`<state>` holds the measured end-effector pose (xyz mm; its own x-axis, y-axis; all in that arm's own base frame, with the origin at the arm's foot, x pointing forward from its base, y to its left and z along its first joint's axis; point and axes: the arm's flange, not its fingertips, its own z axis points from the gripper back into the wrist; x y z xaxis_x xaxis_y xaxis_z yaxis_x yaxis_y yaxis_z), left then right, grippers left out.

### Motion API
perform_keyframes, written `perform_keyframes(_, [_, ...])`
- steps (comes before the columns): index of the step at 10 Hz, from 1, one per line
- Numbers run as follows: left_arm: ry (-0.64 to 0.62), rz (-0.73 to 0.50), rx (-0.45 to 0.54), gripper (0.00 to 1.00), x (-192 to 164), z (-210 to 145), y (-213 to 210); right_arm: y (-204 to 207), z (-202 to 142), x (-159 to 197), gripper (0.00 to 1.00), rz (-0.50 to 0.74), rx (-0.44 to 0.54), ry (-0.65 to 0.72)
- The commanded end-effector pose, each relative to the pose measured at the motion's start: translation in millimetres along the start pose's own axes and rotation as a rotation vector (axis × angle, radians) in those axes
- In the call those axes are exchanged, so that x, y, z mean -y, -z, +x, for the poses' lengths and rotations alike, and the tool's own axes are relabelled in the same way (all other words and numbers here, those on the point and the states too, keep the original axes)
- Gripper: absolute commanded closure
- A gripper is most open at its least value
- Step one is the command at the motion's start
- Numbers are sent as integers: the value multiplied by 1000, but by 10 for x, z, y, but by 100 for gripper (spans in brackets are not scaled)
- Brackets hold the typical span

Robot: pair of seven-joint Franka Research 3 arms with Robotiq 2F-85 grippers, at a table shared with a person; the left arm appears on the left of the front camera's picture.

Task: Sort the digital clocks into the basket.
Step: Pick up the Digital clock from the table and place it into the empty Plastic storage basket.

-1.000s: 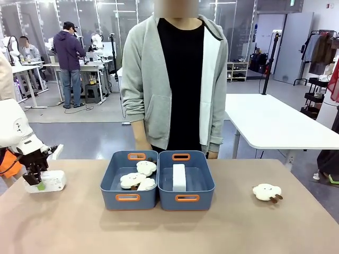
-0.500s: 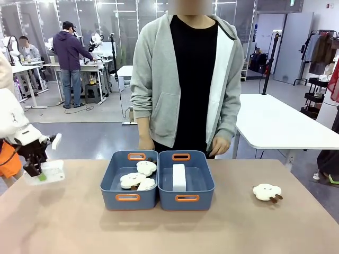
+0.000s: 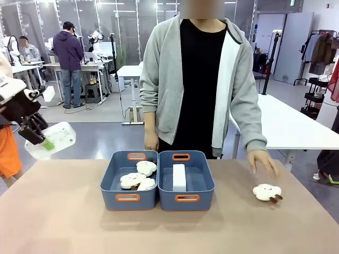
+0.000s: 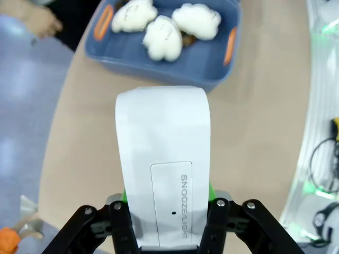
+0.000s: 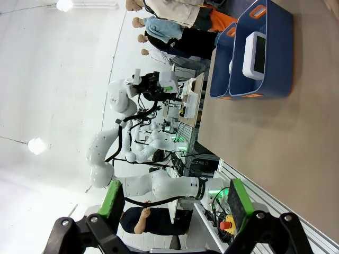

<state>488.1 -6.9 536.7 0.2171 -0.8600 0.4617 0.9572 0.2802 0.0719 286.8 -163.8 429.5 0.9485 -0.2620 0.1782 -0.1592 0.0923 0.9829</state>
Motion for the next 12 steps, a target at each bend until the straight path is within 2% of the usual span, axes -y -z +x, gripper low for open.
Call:
perform_keyframes(1, [-21, -90, 217, 100, 184, 137, 123, -3, 4, -25, 0, 10, 2, -17])
perform_keyframes(2, [19, -99, 354, 100, 320, 451, 221, -3, 4, -25, 0, 10, 2, -17])
perform_keyframes(4, [125, -90, 389, 100, 583, 1141, 508, -3, 4, -25, 0, 10, 2, -17])
perform_keyframes(6, [137, -52, 432, 100, 887, 1767, 710, -3, 4, -25, 0, 10, 2, -17])
perform_keyframes(8, [82, -96, 470, 100, 927, 2142, 1063, -3, 4, -25, 0, 10, 2, -17])
perform_keyframes(10, [98, -74, 465, 100, 868, 2459, 1468, -3, 4, -25, 0, 10, 2, -17])
perform_keyframes(12, [57, -135, 445, 100, 780, 2554, 1802, -3, 4, -25, 0, 10, 2, -17])
